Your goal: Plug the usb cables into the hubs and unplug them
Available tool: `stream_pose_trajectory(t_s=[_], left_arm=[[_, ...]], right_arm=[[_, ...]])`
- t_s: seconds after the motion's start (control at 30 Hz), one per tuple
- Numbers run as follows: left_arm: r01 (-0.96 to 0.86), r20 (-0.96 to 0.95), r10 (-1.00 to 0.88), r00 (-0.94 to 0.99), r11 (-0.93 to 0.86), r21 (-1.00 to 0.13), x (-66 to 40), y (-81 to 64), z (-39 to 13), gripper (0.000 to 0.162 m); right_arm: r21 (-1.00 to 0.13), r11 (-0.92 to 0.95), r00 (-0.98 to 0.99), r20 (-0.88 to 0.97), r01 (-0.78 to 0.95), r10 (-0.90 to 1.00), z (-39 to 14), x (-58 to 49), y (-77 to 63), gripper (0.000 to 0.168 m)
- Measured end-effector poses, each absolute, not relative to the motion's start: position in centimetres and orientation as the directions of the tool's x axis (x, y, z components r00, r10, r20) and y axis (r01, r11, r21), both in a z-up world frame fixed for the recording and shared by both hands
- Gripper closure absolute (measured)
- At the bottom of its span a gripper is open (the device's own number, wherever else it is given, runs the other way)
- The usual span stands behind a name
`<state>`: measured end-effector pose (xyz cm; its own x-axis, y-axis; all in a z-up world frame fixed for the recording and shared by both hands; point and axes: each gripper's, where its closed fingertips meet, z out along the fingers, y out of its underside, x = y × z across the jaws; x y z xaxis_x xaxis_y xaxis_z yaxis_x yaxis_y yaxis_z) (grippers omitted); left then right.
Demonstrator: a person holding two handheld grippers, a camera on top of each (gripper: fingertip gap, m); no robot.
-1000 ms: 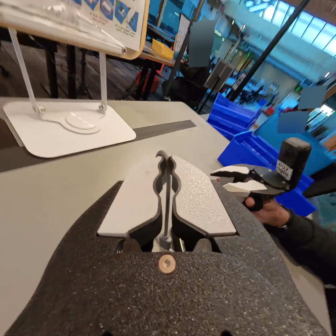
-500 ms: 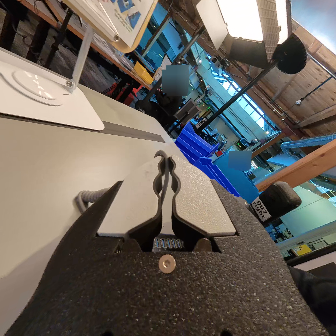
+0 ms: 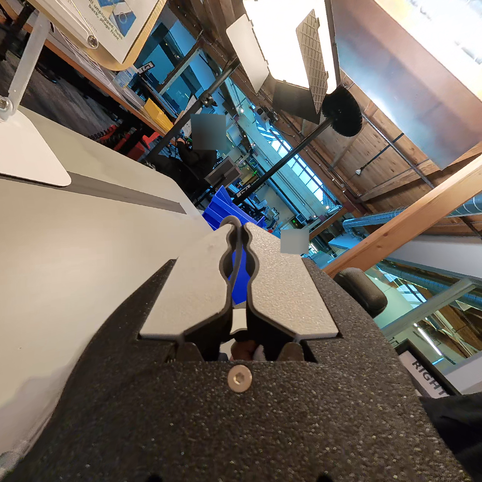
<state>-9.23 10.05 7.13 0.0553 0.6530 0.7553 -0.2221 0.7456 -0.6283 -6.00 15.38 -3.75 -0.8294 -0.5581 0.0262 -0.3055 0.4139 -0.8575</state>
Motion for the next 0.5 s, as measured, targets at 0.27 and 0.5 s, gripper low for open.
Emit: stream_pose_trajectory(t_s=[0.27, 0.5], left_arm=[[-0.242, 0.788, 0.608, 0.097, 0.783, -0.573, -9.2, 10.6, 7.7, 0.159], [-0.134, 0.708, 0.702, 0.069, 0.710, -0.691, -9.2, 9.9, 6.7, 0.144]], right_arm=[[-0.846, 0.446, -0.855, 0.020, -0.291, -0.519, -3.9, -5.8, 14.7, 0.153], [-0.844, 0.514, -0.772, -0.225, -0.150, -0.594, -3.1, -5.5, 15.9, 0.155]])
